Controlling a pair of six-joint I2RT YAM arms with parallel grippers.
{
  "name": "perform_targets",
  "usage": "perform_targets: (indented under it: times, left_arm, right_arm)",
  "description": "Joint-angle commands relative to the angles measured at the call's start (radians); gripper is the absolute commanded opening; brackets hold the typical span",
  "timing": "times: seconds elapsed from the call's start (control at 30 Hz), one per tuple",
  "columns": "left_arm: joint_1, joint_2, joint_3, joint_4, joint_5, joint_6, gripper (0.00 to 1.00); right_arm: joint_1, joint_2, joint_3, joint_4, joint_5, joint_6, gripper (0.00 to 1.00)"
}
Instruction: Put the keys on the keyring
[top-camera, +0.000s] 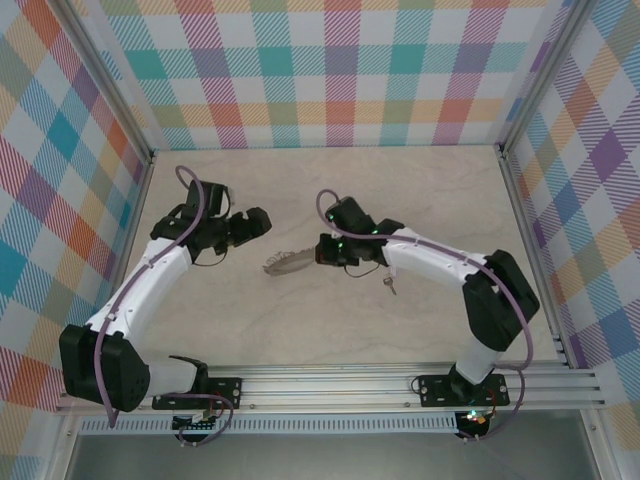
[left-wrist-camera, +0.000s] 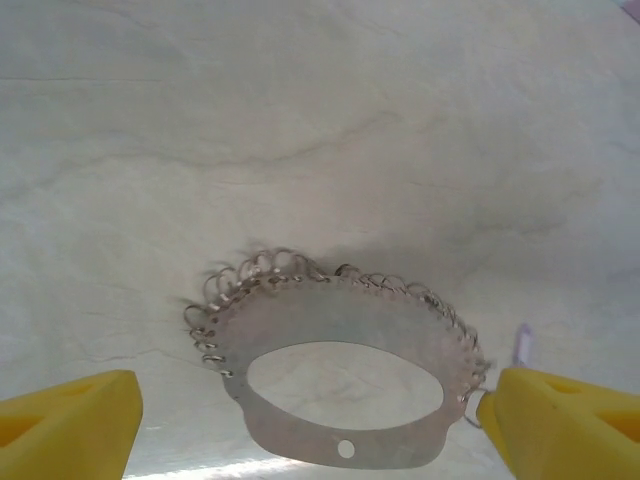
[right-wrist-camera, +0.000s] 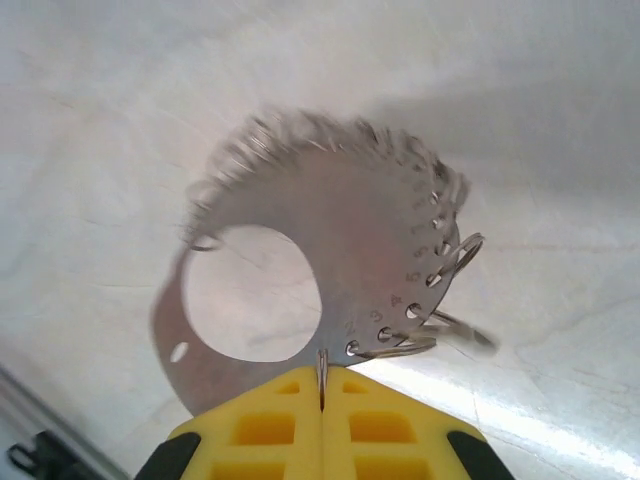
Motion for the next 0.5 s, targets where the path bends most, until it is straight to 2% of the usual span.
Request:
perform_targets:
  times: [0.0, 0.27, 0.47]
  left_arm:
    - [-0.048, 0.017, 0.07, -0.004, 0.059, -0.025, 0.9]
    - [-0.16, 0.04, 0.146, 0.032, -0.01, -0.088, 0.87]
    - [-0.215, 0.087, 0.243, 0.023, -0.083, -0.13, 0.87]
  right_arm:
    - [-0.05, -0.061, 0.03, -0.021, -0.112, -0.095, 0.0]
    - [-0.2, -0.146, 0.042, 0.025, -0.354, -0.224, 0.0]
    - [-0.277, -0.166, 0.079, 0.039, -0.503, -0.245, 0.0]
